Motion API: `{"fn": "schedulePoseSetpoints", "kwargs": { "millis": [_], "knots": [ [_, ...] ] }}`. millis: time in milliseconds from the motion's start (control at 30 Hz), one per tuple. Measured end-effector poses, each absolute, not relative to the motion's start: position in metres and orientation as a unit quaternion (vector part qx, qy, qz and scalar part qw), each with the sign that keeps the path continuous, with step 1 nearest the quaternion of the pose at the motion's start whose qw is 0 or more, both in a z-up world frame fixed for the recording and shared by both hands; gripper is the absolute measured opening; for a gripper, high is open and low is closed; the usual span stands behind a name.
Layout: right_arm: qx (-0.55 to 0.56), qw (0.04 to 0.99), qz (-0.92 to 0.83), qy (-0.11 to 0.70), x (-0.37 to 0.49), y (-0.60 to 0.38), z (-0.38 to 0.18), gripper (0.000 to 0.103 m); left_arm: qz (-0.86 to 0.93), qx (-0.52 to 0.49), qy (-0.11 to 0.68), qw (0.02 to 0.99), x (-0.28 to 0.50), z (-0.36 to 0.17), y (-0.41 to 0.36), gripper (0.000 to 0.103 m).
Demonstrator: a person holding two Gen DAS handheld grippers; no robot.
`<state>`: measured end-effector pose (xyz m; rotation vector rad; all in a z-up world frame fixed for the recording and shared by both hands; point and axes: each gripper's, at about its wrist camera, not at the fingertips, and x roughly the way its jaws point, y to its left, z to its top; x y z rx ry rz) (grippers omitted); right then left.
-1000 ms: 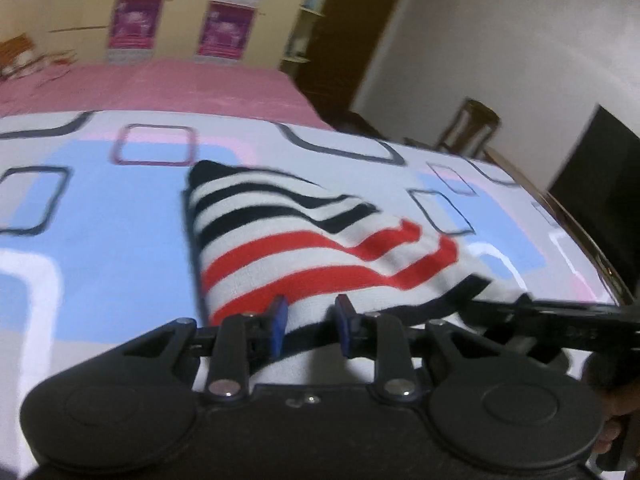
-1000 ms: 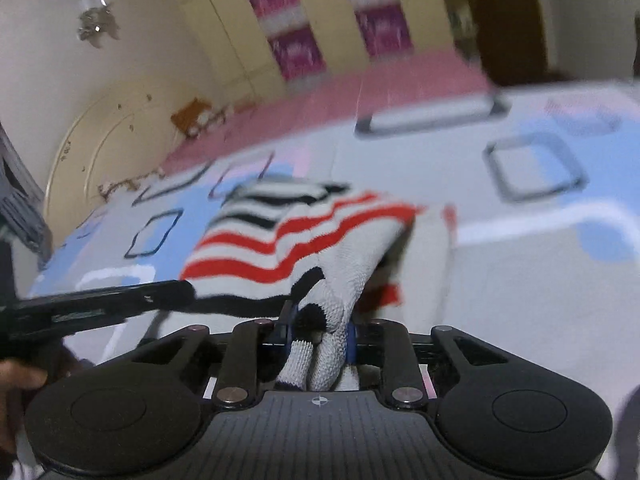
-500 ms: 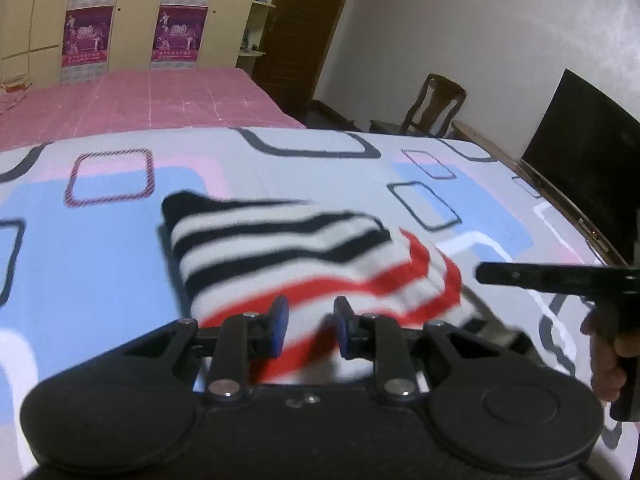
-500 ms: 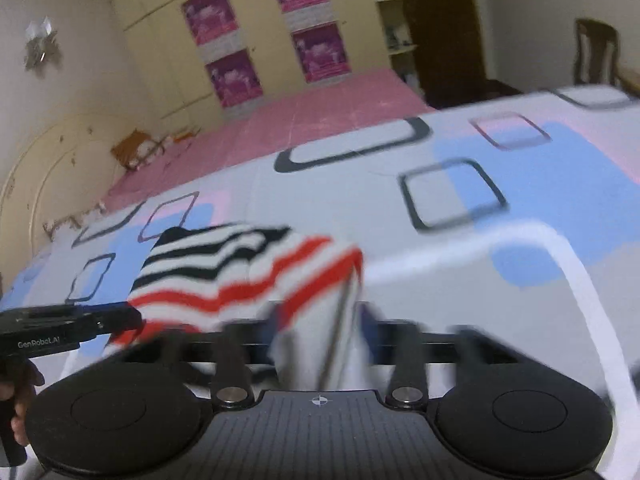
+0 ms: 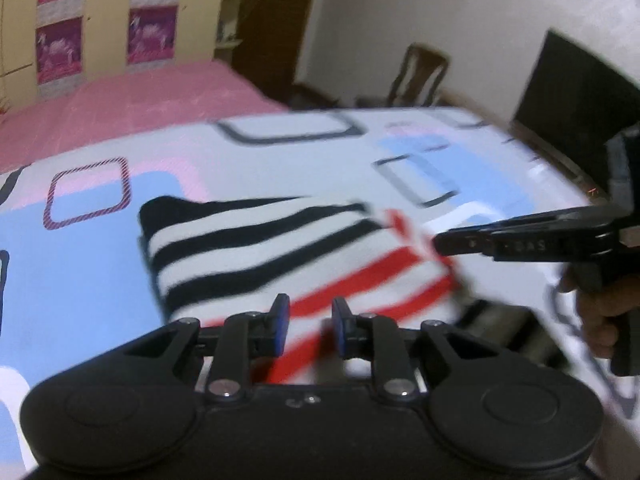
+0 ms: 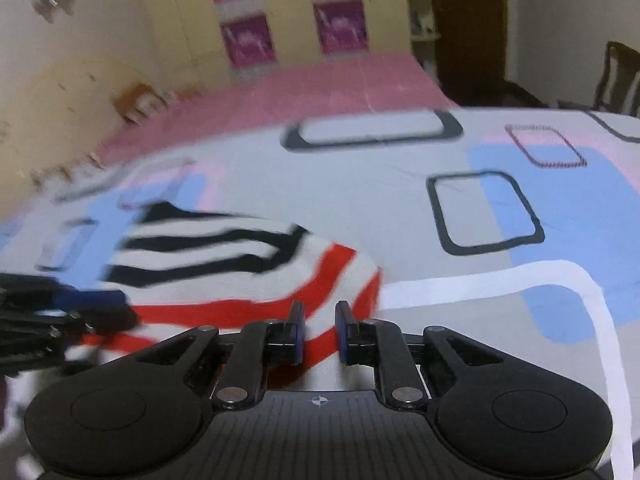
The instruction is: Fold small clothes
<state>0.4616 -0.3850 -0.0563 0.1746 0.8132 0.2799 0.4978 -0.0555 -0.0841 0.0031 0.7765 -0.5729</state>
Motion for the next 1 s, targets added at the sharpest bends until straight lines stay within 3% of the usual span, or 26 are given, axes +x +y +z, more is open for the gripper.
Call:
{"fn": "schedulePoseSetpoints", "kwargs": {
  "millis": [200,400,633,1000],
  "knots": [
    [0.062,0.897,0.179,0.399,0.4,-0.383,-0.043,0.016,-0.297,0.0,0.364,0.883,0.434,-0.081,-0.051,0.022],
    [0.0,0.893,0.172,0.416,0.378,-0.372,-0.068,0.016,-0.27,0.037,0.381,0.884,0.414,-0.101,-0.049,0.019],
    [0.006,0.905,0.191,0.381,0.345,-0.374,-0.033,0.016,-0.255,0.031,0.379,0.889,0.388,-0.077,-0.035,0.019],
    [-0.02,0.882,0.192,0.429,0.333,-0.362,-0.072,0.016,-0.209,0.012,0.413,0.886,0.373,-0.101,-0.034,0.019]
  ]
}}
